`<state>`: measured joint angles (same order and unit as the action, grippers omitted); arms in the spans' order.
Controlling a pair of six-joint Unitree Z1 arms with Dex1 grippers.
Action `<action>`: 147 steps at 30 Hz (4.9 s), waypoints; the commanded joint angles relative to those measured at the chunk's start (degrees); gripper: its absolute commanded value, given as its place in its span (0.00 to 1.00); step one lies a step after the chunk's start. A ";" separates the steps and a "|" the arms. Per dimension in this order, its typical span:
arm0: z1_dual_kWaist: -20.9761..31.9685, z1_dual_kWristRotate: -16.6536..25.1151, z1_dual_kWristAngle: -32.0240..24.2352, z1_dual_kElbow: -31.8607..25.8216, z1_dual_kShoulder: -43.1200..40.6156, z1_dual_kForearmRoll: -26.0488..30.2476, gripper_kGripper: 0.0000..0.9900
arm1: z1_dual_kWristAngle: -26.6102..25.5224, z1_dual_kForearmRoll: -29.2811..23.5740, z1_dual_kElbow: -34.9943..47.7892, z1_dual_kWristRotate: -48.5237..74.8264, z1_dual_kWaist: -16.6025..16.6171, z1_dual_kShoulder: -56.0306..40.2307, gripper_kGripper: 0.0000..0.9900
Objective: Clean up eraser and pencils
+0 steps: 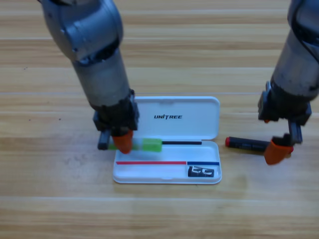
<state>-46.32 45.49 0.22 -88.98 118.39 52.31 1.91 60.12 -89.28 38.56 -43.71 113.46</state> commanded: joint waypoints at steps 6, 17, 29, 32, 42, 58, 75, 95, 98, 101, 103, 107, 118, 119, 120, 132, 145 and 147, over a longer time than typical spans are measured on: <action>-2.90 -1.10 -2.94 -1.99 6.77 0.51 0.00 | 0.55 -1.76 -7.93 6.88 5.91 15.83 1.00; -3.78 -2.07 -3.56 -3.22 6.86 1.39 0.00 | 0.99 -1.76 -8.72 10.31 7.06 18.99 0.82; -3.95 -2.95 -4.08 -3.83 7.21 1.66 0.00 | -1.03 -1.76 -8.63 12.77 7.06 20.92 0.00; -3.95 -3.56 -4.17 -3.92 7.39 1.66 0.00 | -1.21 -1.76 -8.81 12.77 7.06 20.92 0.00; -3.86 -4.97 -4.61 -4.27 8.18 1.66 0.00 | -0.59 1.23 -8.90 9.96 6.62 13.89 0.00; -3.86 -5.94 -4.35 -3.39 8.62 2.01 0.80 | -2.18 6.86 -9.07 7.41 2.22 5.72 0.00; -2.81 -6.73 -3.47 -0.05 -1.93 2.45 1.00 | -2.18 7.82 -16.37 4.33 -4.81 11.69 0.00; 11.69 -4.35 -8.57 16.73 -15.38 -0.19 1.00 | -1.39 10.28 -35.44 1.52 -11.14 27.16 0.00; 11.69 -4.27 -8.57 17.17 -15.20 -0.10 1.00 | -1.39 10.28 -35.62 1.34 -11.22 27.34 0.00; 11.69 -4.18 -8.57 17.26 -14.94 -0.10 1.00 | -1.56 10.28 -35.62 1.34 -11.22 27.43 0.00; 11.69 -4.18 -8.57 17.26 -14.85 -0.10 1.00 | -1.74 10.28 -35.53 1.34 -11.22 27.34 0.06; 11.69 -4.18 -8.57 17.17 -14.76 -0.10 1.00 | -2.00 10.28 -35.26 0.82 -11.31 27.16 0.89; 18.02 -2.95 -10.94 11.55 -14.76 -0.19 0.99 | -8.15 10.28 -31.48 0.82 -11.31 17.85 0.98; 19.43 -2.51 -11.47 10.14 -14.32 -0.10 0.96 | -9.47 10.28 -30.43 0.73 -11.31 15.47 0.98; 21.10 -1.80 -12.43 8.65 -13.71 -0.10 0.94 | -11.05 10.28 -29.20 0.73 -11.31 13.01 0.98; 32.96 8.48 -26.76 -6.91 1.06 -0.19 0.05 | -22.57 0.79 -12.94 -10.96 -9.03 -13.00 1.00; 31.56 12.43 -39.06 -18.25 17.58 7.72 0.00 | -23.36 -8.88 3.14 -15.00 -8.94 -26.27 1.00; 30.33 12.61 -39.85 -18.95 18.37 8.51 0.00 | -23.53 -8.88 3.50 -15.00 -8.94 -26.54 1.00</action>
<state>-13.75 57.39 -37.86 -106.60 131.31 59.15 -20.45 51.94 -88.04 24.10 -53.54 88.85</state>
